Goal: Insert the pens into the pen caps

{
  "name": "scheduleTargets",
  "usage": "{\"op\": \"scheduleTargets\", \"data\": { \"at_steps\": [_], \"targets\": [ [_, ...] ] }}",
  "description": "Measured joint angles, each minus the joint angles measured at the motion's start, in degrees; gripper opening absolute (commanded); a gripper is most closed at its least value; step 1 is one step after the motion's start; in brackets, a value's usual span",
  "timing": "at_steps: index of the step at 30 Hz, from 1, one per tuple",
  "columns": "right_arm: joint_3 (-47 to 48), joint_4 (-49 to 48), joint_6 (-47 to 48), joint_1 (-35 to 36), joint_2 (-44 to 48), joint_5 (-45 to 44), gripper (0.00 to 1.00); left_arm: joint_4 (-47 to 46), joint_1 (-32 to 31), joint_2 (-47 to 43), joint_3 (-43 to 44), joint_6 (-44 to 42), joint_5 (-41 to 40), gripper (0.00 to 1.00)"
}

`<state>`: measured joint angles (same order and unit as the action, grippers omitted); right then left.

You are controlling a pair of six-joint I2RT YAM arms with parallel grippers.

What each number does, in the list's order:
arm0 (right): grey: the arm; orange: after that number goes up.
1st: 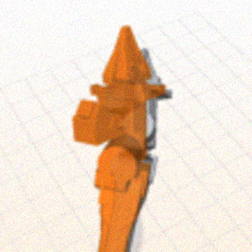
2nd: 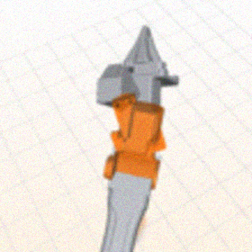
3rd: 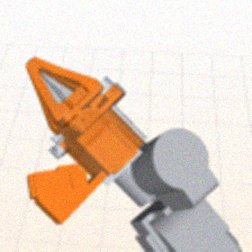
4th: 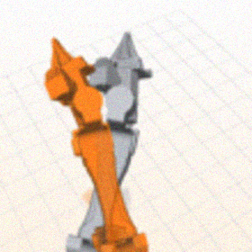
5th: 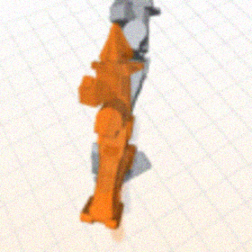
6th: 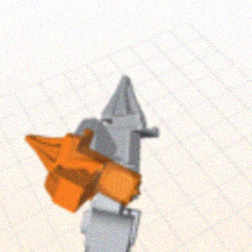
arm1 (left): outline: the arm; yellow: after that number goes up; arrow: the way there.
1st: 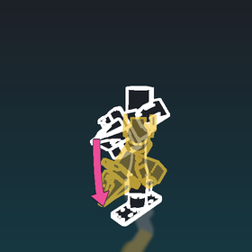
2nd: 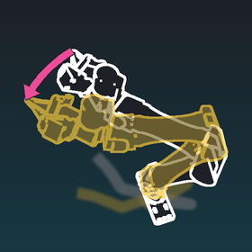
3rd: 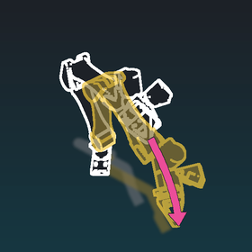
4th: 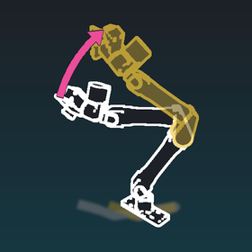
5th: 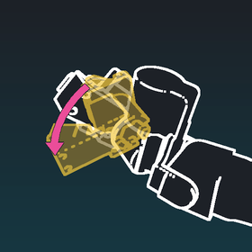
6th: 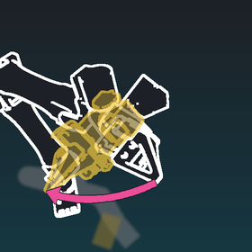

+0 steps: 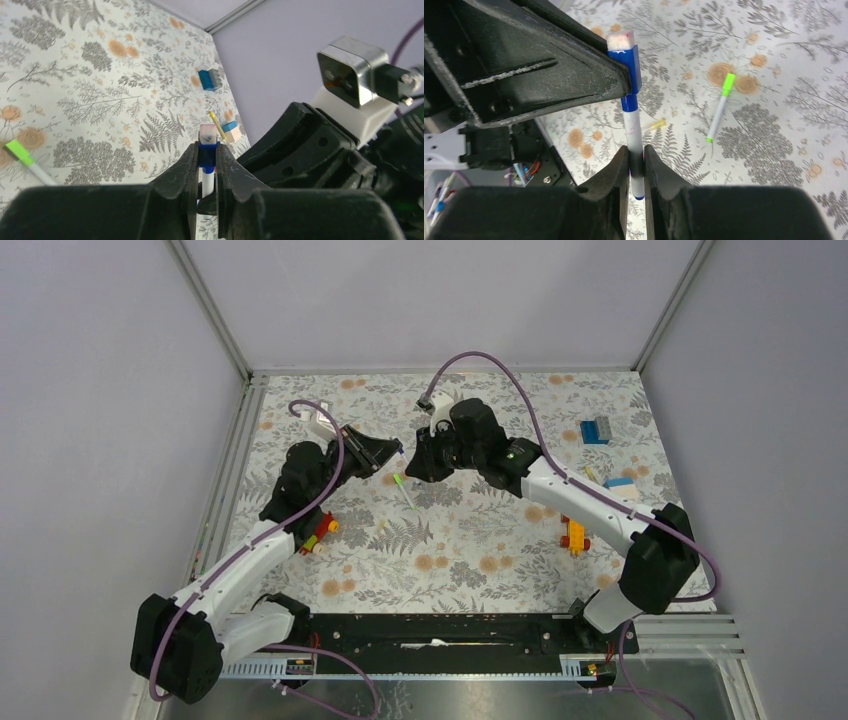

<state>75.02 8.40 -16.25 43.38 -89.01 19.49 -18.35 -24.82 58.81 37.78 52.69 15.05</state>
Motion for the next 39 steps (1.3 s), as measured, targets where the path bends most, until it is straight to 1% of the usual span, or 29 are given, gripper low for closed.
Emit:
{"op": "scheduleTargets", "data": {
  "at_steps": [4,7,17,19,20,23,25,27,30,32,36,39],
  "targets": [
    [0.70,2.58,0.09,1.53,-0.55,-5.88,0.00,3.63,-0.46,2.08,1.73,1.44,-1.20,0.00],
    [1.09,3.13,0.09,1.95,-1.18,-8.11,0.00,4.87,-0.59,2.95,2.45,2.01,-2.10,0.00],
    [1.20,3.28,0.04,2.12,-1.73,-8.48,0.00,5.88,-0.68,3.08,2.51,2.80,-2.89,0.00],
    [1.20,3.28,0.04,2.12,-1.73,-8.48,0.00,5.90,-0.68,3.08,2.51,2.84,-2.89,0.04],
    [1.20,3.28,0.02,2.12,-1.73,-8.50,0.00,5.97,-0.68,3.10,2.58,2.84,-2.91,0.07],
    [1.20,3.23,-0.04,2.12,-1.73,-8.55,0.00,6.64,-0.74,3.19,3.08,2.84,-3.10,0.21],
    [1.05,2.84,-0.11,2.12,-1.68,-8.59,0.00,7.28,-0.83,3.21,3.56,2.84,-3.56,0.32],
    [0.39,-0.13,-0.33,2.01,-1.55,-11.21,0.00,9.46,-1.40,3.19,4.28,2.95,-2.25,0.44],
    [-1.92,-5.18,-0.79,0.55,-0.17,-15.76,0.00,13.03,-3.76,3.30,4.74,3.34,0.09,0.70],
    [-4.55,-6.88,-1.20,-0.15,1.73,-17.75,0.00,14.64,-4.26,3.30,5.20,3.28,0.66,0.82],
    [-9.92,-8.52,-2.08,-0.24,4.98,-20.26,0.00,15.96,-4.17,2.23,6.47,3.13,0.13,0.98],
    [-12.79,-8.79,-3.61,-0.24,5.66,-21.97,0.00,17.22,-4.13,-0.63,6.91,2.16,-1.03,0.99]
  ]
}}
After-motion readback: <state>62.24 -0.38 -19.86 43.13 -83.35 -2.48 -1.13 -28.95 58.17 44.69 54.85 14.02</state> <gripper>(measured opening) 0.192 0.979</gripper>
